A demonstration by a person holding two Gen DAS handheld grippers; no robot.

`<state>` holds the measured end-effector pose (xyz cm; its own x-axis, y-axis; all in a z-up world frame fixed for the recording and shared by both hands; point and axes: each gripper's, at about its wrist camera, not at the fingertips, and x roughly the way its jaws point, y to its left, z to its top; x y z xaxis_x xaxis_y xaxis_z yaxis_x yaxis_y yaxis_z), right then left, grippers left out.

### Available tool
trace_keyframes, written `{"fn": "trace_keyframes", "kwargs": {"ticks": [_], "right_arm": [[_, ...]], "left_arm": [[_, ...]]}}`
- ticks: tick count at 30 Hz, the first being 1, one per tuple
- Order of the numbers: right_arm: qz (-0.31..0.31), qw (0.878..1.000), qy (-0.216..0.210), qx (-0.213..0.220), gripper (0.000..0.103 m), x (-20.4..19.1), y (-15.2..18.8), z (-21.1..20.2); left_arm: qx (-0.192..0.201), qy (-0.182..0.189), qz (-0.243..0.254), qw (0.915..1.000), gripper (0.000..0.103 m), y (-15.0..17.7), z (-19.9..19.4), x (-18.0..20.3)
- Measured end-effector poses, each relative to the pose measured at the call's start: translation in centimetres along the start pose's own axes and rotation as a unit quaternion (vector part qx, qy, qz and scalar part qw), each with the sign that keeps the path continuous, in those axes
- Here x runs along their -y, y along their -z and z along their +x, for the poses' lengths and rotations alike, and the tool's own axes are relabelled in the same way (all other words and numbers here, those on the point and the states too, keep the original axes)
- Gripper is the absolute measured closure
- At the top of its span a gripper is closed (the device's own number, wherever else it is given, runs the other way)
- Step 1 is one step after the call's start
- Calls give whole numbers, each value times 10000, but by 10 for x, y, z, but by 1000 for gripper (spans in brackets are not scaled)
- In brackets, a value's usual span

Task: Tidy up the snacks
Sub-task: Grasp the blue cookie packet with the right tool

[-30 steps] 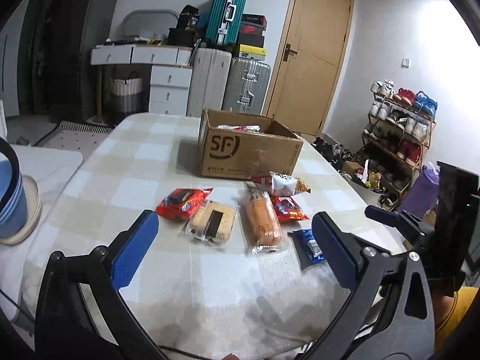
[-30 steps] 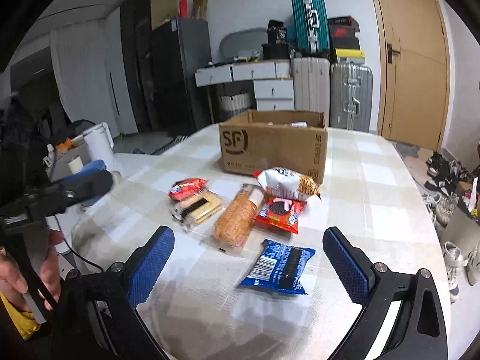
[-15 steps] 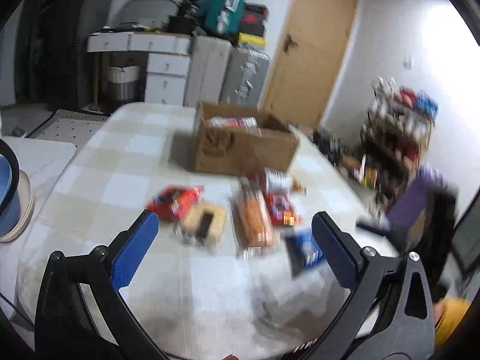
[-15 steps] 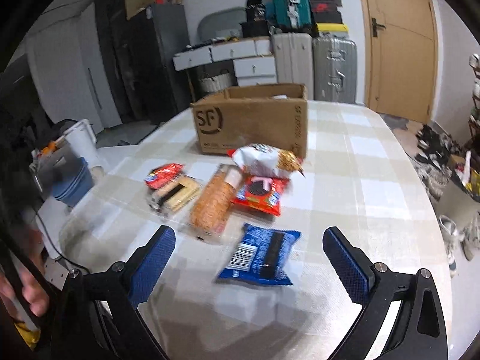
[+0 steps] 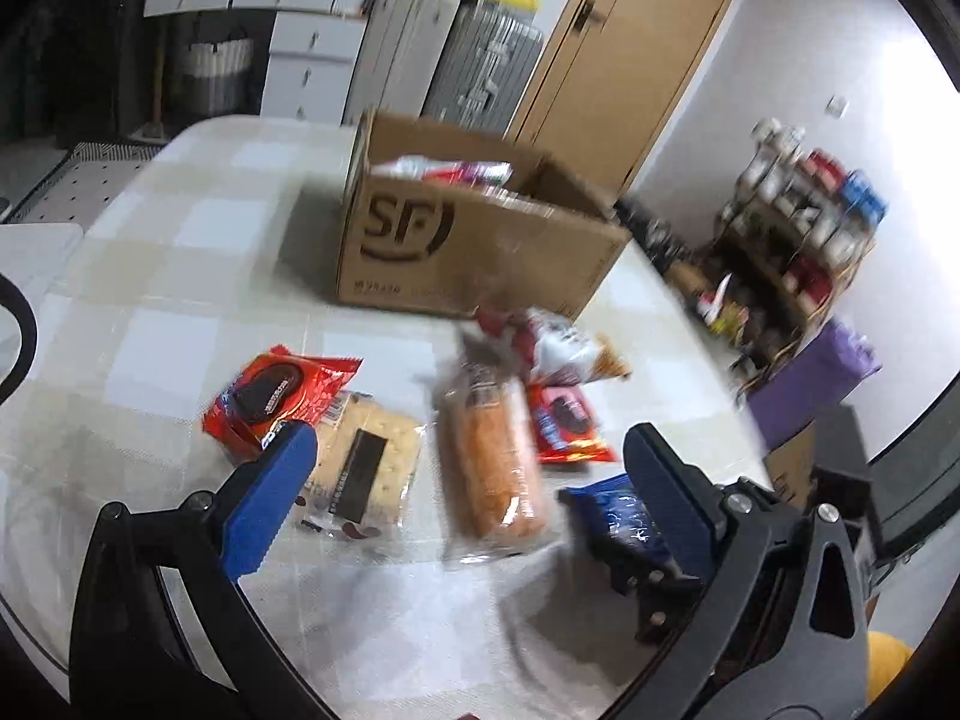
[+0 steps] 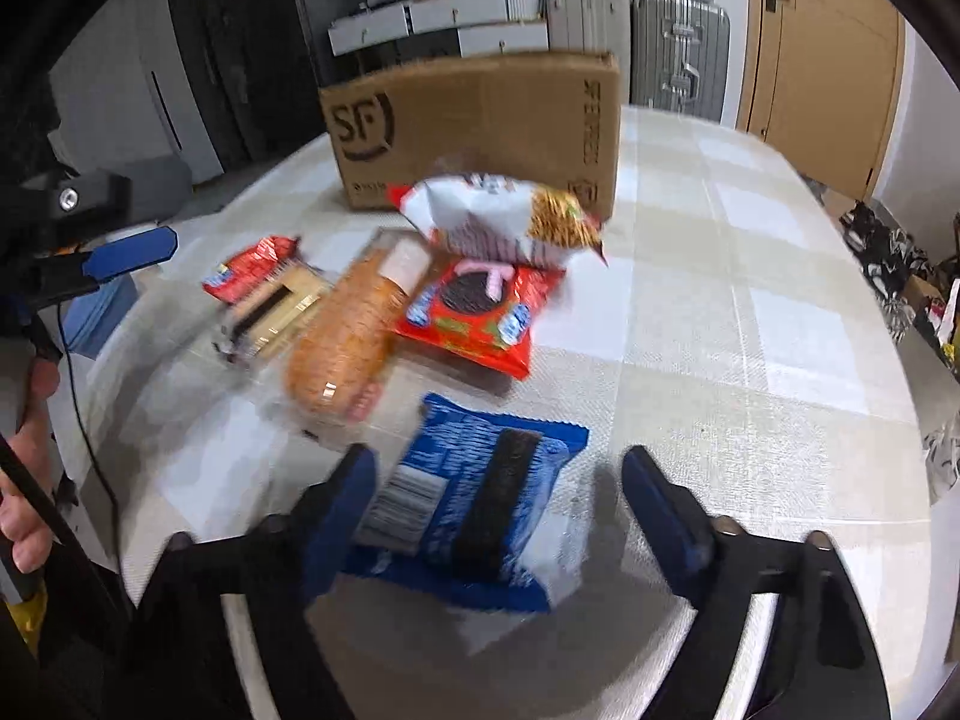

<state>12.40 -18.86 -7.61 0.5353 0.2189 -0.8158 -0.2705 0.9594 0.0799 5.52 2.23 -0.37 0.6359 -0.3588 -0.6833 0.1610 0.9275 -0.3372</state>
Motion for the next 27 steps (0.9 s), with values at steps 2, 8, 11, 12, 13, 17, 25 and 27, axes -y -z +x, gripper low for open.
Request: {"fn": "trace_keyframes", "kwargs": {"ticks": [2, 8, 11, 12, 13, 17, 25, 27], "right_arm": [[-16, 10000, -10, 12, 22, 1, -1, 3], [-367, 9993, 88, -51, 35, -10, 1, 4], [-528, 9984, 179, -55, 55, -14, 3, 2], [-504, 9985, 182, -66, 57, -13, 4, 2], [-413, 9990, 123, -95, 57, -12, 3, 1], [-432, 9990, -28, -94, 57, -13, 7, -4], [-427, 9988, -105, 214, 57, -17, 7, -25], [-417, 9988, -105, 233, 57, -15, 7, -25]], "left_arm": [[-6, 22, 44, 10000, 1, -5, 10, 0], [78, -55, -76, 9999, 1, -9, 19, -6], [-21, -169, -1, 9999, 1, -8, 19, -5], [-17, -218, 86, 9997, 1, -8, 16, -6], [93, -287, 146, 9994, 1, -8, 8, -7], [629, -378, 96, 9973, 1, -10, -24, -23], [805, -335, -765, 9932, 1, -8, -50, -79], [815, -315, -996, 9912, 1, -7, -53, -89]]}}
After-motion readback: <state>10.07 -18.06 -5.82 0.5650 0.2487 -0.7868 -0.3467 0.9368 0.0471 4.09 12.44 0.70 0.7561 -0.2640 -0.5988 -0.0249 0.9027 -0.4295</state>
